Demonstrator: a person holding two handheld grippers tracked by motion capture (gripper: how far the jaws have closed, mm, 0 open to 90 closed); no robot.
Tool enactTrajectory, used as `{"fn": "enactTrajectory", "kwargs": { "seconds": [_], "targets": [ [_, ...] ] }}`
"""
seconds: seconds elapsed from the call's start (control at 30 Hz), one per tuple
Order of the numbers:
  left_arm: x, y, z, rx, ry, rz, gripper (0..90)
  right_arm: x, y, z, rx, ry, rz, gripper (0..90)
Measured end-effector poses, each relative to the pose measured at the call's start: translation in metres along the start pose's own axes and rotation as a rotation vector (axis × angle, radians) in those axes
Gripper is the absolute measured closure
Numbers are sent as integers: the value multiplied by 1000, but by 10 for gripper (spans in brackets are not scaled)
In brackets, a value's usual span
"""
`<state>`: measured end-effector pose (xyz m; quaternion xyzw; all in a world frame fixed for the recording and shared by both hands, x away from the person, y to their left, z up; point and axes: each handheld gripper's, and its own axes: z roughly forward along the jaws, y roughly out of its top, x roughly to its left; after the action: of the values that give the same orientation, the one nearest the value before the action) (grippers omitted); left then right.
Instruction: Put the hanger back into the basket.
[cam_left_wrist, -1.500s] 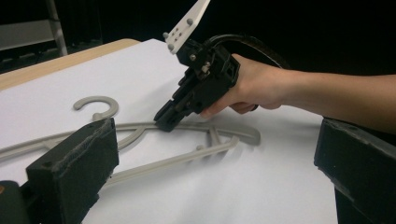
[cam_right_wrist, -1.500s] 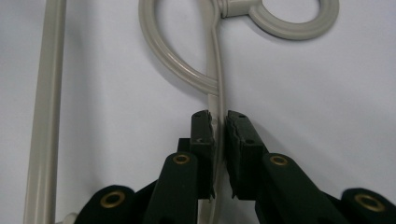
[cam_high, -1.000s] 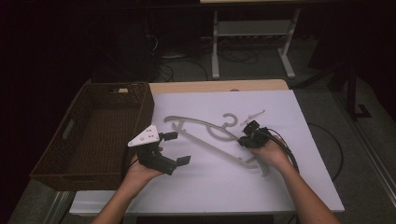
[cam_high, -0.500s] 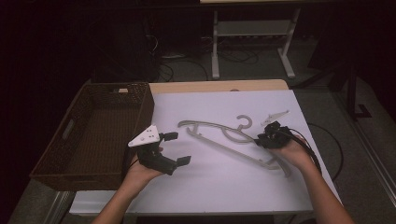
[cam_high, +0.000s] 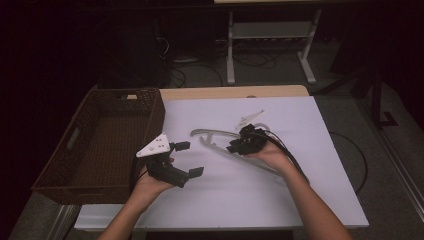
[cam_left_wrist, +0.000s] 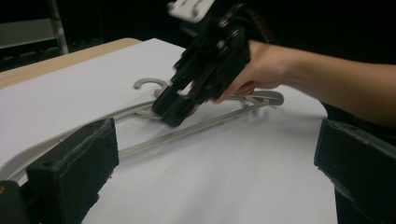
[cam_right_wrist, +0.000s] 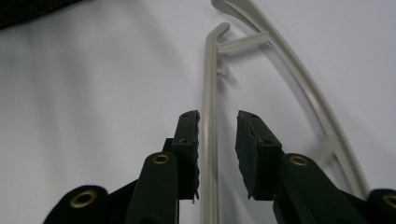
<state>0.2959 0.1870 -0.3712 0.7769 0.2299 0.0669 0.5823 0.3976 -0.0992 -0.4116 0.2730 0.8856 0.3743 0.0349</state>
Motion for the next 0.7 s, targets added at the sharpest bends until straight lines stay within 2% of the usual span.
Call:
{"fn": "enactTrajectory", "kwargs": {
  "seconds": [0.13, 0.23, 0.27, 0.37, 0.4, 0.63, 0.7],
  "targets": [
    [-1, 0, 1, 0, -6, -2, 0, 0, 8, 21, 28, 7, -13, 704],
    [-1, 0, 2, 1, -7, -3, 0, 1, 9, 29, 48, 16, 11, 722],
    [-1, -1, 2, 2, -9, -5, 0, -1, 8, 31, 58, 12, -1, 732],
    [-1, -1, 3, 4, -8, -2, 0, -1, 7, 34, 69, 21, 7, 758],
    [-1, -1, 3, 4, -8, -5, 0, -2, 6, 35, 76, 5, -20, 792],
    [1, 0, 1, -1, -2, -7, 0, 3, 6, 34, 80, 13, -42, 801],
    [0, 1, 0, -4, -1, -3, 0, 13, 5, 34, 86, 36, -102, 801]
  ]
}}
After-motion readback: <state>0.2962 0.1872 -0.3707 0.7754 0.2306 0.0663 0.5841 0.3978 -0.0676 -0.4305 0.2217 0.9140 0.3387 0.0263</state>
